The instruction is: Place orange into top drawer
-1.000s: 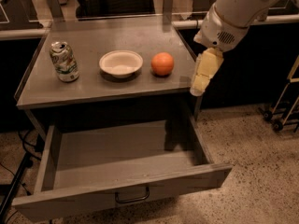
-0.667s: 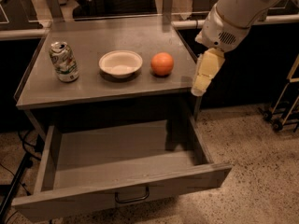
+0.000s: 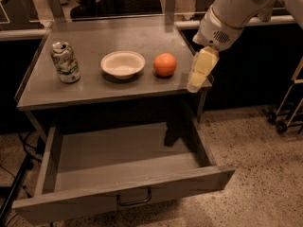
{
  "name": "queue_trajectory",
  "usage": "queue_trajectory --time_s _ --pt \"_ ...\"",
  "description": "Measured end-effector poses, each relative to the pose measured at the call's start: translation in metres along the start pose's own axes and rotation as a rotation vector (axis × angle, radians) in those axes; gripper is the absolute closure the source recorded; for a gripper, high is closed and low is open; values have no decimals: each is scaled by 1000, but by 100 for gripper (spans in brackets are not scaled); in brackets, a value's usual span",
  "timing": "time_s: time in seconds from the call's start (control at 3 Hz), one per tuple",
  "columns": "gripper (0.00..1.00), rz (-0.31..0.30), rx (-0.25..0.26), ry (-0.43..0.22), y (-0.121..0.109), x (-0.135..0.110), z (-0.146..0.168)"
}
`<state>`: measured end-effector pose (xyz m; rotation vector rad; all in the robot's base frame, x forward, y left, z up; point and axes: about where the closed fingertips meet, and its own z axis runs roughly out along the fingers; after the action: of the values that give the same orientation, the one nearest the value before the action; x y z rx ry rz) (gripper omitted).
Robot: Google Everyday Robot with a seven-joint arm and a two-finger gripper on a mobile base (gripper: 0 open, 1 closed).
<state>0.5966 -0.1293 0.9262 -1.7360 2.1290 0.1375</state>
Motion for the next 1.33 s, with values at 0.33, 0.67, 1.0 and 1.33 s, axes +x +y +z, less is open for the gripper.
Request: queue_trajectory --time_s 0.33,0.67,1.0,1.33 --pt "0 -20 -12 -32 -24 -16 9" --pt "0 -69 -37 -80 -55 -53 24" --pt "0 -69 -30 -86 -57 -55 25" --pt "0 -54 -57 -93 -55 -50 34"
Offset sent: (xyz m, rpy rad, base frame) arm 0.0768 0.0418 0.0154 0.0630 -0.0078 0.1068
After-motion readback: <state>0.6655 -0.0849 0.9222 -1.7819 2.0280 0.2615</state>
